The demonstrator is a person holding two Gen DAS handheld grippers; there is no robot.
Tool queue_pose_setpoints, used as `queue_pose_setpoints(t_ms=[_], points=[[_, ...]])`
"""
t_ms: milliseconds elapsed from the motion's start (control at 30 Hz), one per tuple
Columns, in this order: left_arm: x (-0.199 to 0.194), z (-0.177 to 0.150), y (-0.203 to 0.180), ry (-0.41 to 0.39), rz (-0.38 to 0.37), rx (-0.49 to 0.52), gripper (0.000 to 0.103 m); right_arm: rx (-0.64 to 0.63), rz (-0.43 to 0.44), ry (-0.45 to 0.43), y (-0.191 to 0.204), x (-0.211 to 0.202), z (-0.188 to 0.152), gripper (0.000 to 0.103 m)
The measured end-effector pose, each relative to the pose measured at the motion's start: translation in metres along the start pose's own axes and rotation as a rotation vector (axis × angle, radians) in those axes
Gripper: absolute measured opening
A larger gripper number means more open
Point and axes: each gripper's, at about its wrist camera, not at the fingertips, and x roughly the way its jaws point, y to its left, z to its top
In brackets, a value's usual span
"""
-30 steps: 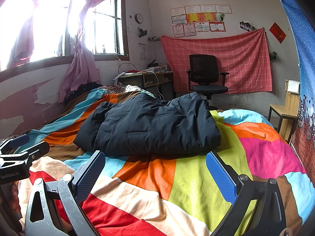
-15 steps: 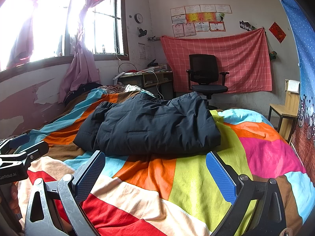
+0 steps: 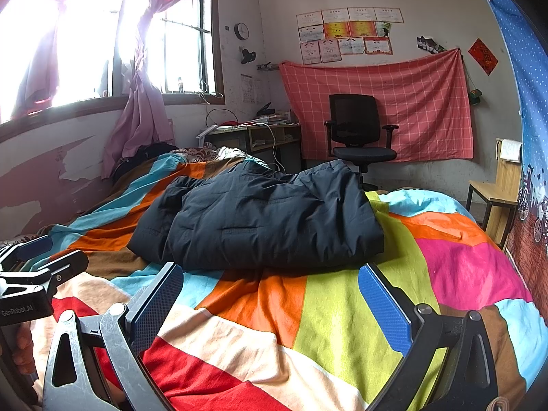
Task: Fold large clothes
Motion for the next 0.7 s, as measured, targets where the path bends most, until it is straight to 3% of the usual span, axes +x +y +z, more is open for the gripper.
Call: queue_pose_setpoints(t_ms=[700], points=[[-0.0009, -0.0010, -0.0012, -0.003, -0.004, 0.001, 0.101, 0.001, -0.001, 0.001, 0.0019, 0.0005, -0.0002, 0.103]])
